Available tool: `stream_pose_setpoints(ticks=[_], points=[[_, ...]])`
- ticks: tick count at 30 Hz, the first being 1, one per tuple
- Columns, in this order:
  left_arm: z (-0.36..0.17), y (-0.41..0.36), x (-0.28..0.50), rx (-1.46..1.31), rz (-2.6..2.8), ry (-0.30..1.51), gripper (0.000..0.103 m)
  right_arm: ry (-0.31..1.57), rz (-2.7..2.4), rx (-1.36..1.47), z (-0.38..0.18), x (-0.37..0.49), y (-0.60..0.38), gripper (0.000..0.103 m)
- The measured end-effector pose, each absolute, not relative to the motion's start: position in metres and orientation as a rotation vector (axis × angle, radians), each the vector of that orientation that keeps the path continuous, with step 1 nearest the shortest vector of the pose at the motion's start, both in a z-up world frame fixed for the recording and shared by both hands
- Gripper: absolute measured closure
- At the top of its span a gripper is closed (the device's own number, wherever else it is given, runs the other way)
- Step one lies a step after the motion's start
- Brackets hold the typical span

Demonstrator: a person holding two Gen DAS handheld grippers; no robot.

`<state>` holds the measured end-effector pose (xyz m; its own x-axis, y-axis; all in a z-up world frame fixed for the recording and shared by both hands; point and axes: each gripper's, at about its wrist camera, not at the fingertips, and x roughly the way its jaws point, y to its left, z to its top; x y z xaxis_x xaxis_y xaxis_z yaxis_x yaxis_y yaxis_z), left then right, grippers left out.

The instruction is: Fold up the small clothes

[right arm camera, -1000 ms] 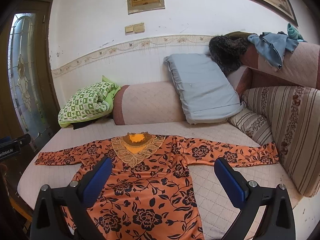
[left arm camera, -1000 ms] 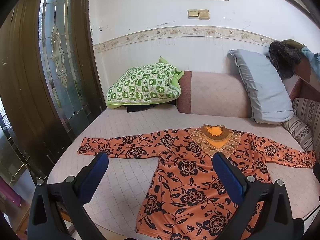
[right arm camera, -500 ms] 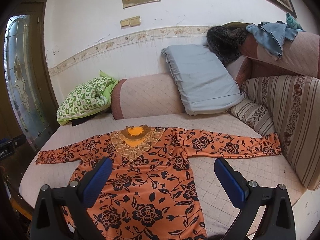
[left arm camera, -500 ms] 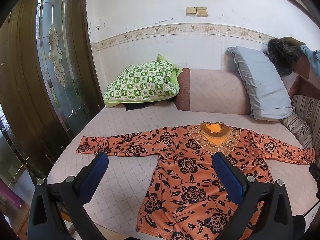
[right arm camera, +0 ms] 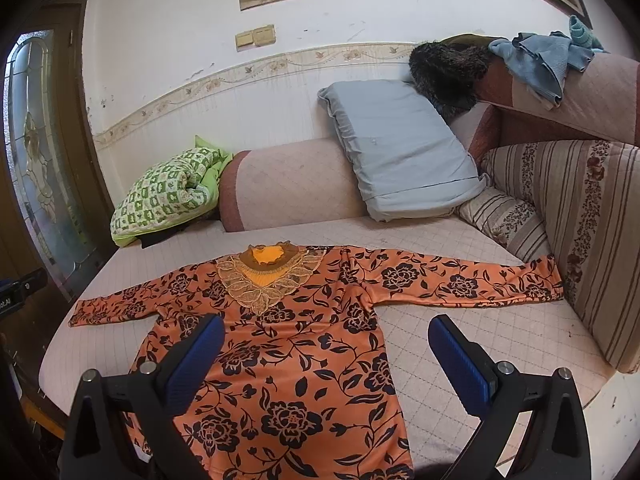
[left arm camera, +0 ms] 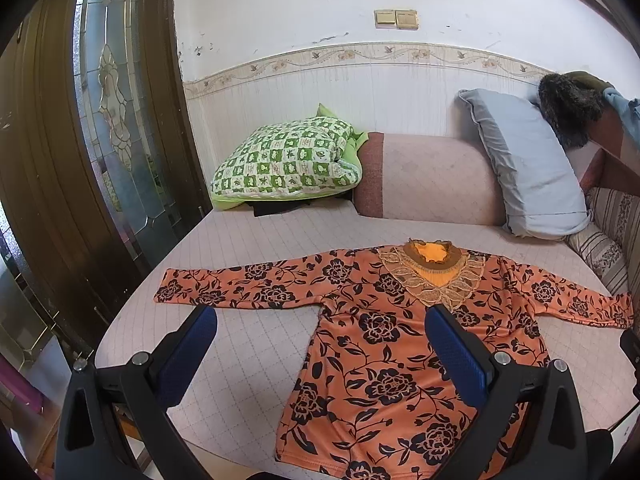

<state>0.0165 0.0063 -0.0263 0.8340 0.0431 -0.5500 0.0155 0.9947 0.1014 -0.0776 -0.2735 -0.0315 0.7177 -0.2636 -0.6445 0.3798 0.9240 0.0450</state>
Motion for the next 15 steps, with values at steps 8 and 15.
stream_pose_setpoints(ticks=[8, 15], points=[[-0.0277, 0.0097, 0.0181, 0.104, 0.016, 0.589, 0.000, 0.689, -0.354, 0.177, -0.0324, -0.0767, -0.2725, 0.000], [-0.0275, 0.0115, 0.0191, 0.102, 0.016, 0.592, 0.000, 0.691, -0.351, 0.176, -0.0325, -0.0763, -0.2718, 0.000]])
